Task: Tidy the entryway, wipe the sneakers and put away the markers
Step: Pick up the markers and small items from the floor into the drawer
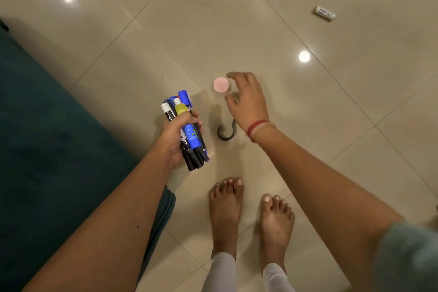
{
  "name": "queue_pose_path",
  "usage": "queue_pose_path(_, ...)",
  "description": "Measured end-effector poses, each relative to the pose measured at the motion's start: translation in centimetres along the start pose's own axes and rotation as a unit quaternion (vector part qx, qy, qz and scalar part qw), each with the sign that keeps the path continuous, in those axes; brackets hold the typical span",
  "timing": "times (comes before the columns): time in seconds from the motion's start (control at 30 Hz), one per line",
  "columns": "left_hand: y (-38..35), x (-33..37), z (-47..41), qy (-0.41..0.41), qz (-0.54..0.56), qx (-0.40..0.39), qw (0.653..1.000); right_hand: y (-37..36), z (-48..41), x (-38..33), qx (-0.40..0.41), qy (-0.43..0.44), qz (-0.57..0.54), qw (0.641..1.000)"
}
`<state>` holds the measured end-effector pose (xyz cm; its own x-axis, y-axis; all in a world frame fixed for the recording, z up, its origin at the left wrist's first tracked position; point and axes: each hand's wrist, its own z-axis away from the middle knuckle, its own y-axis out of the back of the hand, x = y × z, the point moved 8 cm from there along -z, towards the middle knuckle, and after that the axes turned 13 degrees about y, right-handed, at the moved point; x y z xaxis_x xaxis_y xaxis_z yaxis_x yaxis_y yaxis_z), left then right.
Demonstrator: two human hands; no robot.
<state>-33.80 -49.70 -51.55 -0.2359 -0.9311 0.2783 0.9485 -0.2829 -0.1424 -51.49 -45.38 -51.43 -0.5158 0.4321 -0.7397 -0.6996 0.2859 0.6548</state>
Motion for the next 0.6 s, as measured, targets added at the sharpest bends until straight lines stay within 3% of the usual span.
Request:
queue_pose_path(0.1, 0.2, 0.2, -0.9, 0.001, -0.024, 0.005, 1.000, -2.9, -3.3, 0.9, -0.110, 0.058, 0.151, 0.981)
queue_pose_path(0.23, 0.7, 0.2, -1.5, -0.001, -0.055, 0.025, 0.998, -3.9, -4.4, 1.5, -0.129, 0.103, 0.237, 0.957)
queue_pose_path(0.43, 0.6, -0.3, -1.1, -0.001, -0.051, 0.038, 0.998, -0.4, -1.5, 1.9, -0.021, 0.051, 0.090, 0.994)
queue_pose_path(0.6, -0.9, -0.9, -0.1, 0.003, -0.073, 0.044, 0.996, 3.7, 3.5, 3.2, 0.089, -0.021, -0.009, 0.996)
